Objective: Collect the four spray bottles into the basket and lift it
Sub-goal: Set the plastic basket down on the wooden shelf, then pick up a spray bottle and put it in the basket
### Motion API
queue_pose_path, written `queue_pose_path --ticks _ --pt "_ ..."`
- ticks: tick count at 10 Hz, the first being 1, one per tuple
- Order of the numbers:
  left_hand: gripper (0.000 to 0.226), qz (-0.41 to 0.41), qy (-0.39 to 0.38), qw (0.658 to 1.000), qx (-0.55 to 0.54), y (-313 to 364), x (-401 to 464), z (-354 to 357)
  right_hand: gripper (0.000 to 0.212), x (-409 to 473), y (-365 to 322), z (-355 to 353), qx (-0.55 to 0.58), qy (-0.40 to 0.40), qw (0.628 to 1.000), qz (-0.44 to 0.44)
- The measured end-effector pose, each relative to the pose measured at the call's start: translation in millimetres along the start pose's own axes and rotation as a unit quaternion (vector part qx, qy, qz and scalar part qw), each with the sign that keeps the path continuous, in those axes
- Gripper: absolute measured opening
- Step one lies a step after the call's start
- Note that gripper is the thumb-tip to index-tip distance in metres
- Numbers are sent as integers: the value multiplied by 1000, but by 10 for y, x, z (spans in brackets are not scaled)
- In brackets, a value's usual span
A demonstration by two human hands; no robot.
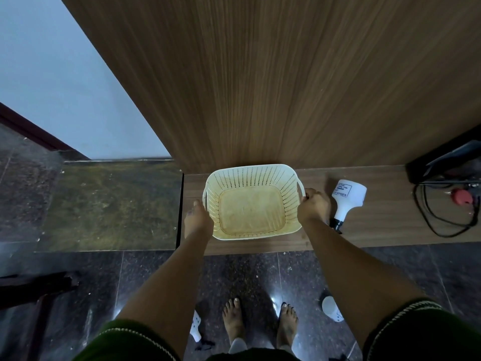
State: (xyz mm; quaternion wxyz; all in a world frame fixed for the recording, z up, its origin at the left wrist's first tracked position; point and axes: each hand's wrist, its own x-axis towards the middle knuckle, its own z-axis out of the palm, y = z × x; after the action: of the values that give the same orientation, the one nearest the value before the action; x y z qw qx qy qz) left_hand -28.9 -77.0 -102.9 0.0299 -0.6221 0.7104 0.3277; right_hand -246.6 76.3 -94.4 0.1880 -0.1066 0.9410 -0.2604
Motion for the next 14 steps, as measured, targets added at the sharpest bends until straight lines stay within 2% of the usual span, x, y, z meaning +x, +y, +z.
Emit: queue_pose_path --ticks 4,5,6,7,8,9,10,11,12,13,14 --pt "41 -46 0 998 -47 -56 -46 121 27 29 -25 -6 -24 0 999 24" --pt "43 -66 -31 996 -50 -13 -38 39 28 23 -36 -1 -37 5 999 22" --pt "47 -26 -27 999 -2 -36 -39 34 29 18 -21 -14 -26 -6 999 25" --pt "71 99 4 992 83 -48 -113 34 39 -3 -11 -54 -9 -20 1000 1" --pt "78 149 44 976 153 16 -243 23 48 -36 43 -161 -5 -26 1000 4" --pt "71 217 67 947 229 142 -380 1 35 -145 175 -346 -21 -7 1000 -9" --pt "63 299 54 925 229 301 -540 16 20 -333 357 -529 -58 18 998 -24" --pt "59 349 11 912 215 465 -734 122 25 -506 555 -638 -70 34 997 -7" --pt "53 368 -11 910 189 585 -1006 306 33 -618 786 -671 -34 40 998 39" --pt "44 405 -61 901 143 746 -1234 566 36 -647 1054 -655 -5 33 997 73" --pt "34 438 -144 876 143 962 -1380 867 34 -588 1317 -634 15 15 995 95"
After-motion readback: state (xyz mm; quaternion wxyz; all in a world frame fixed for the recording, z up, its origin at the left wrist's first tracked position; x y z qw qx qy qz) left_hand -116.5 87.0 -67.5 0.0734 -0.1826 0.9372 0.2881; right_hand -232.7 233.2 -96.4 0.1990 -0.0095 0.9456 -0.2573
